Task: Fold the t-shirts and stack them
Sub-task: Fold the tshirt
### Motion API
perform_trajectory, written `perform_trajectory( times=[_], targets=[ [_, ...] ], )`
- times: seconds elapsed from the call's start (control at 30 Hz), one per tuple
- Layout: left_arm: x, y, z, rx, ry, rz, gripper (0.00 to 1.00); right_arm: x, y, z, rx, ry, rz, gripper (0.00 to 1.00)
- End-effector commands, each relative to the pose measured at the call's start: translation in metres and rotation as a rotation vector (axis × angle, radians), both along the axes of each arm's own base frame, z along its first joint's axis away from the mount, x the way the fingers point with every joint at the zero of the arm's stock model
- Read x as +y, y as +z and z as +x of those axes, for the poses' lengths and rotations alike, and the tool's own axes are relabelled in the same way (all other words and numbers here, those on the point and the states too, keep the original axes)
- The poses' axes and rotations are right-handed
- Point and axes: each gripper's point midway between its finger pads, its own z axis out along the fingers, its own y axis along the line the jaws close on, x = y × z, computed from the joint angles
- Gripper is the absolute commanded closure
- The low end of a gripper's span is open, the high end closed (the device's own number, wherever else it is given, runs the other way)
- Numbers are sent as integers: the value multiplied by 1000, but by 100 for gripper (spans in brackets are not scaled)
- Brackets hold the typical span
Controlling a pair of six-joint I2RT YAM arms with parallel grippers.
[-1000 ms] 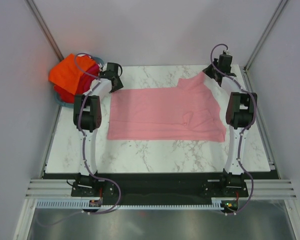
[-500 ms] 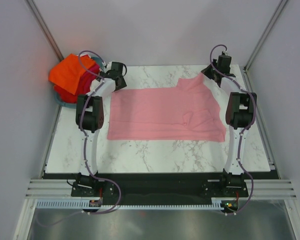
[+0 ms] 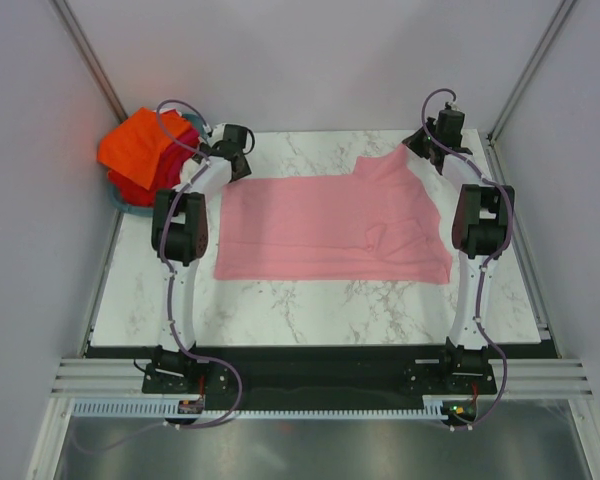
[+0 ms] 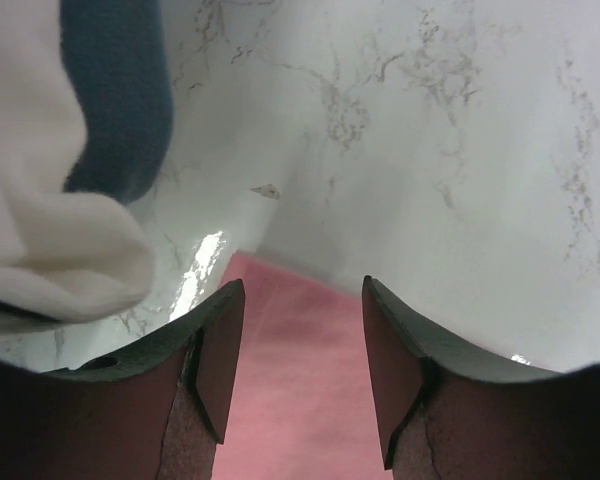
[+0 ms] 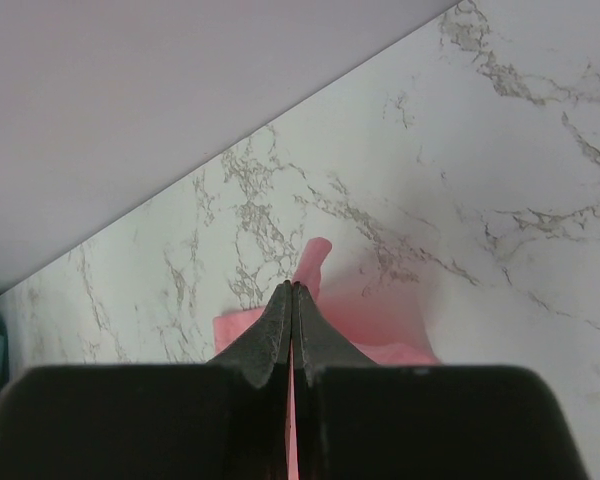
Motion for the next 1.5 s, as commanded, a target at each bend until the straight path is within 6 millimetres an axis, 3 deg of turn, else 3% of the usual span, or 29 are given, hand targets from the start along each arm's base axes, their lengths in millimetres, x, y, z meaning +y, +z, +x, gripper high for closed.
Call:
perform_trajectory(
  times=[0.0, 0.23, 0.43, 0.77, 0.87, 0.9, 0.97, 1.0, 1.07, 1.3, 1.47],
  targets=[
    [18, 13, -3, -16, 80, 23, 41, 0, 20, 6, -56, 7, 16, 100],
    [34, 0, -3, 25, 150, -53, 45, 2, 17, 5, -50, 11, 25, 100],
    [27, -14, -2, 99, 112, -63, 50, 1, 18, 3, -50, 12, 28, 100],
    [20, -15, -7, 123, 104, -105, 54, -2, 23, 3, -57, 4, 30, 100],
    [16, -20, -9, 135, 111, -132, 64, -1, 24, 3, -58, 8, 37, 100],
    [16, -25, -10, 143, 114, -134, 75, 0, 24, 3, -57, 9, 41, 100],
    [12, -31, -10, 152, 109, -150, 86, -1, 24, 3, -58, 9, 38, 100],
    [11, -33, -9, 152, 108, -153, 98, -1, 25, 3, -61, 6, 36, 100],
    [12, -30, -7, 142, 112, -151, 98, -1, 30, 5, -72, 7, 34, 100],
    [18, 15, 11, 14, 108, -110, 98, 1, 49, 10, -100, 25, 49, 100],
    [17, 31, 16, -53, 92, -97, 98, 6, 80, 9, -150, 69, 59, 100]
  ],
)
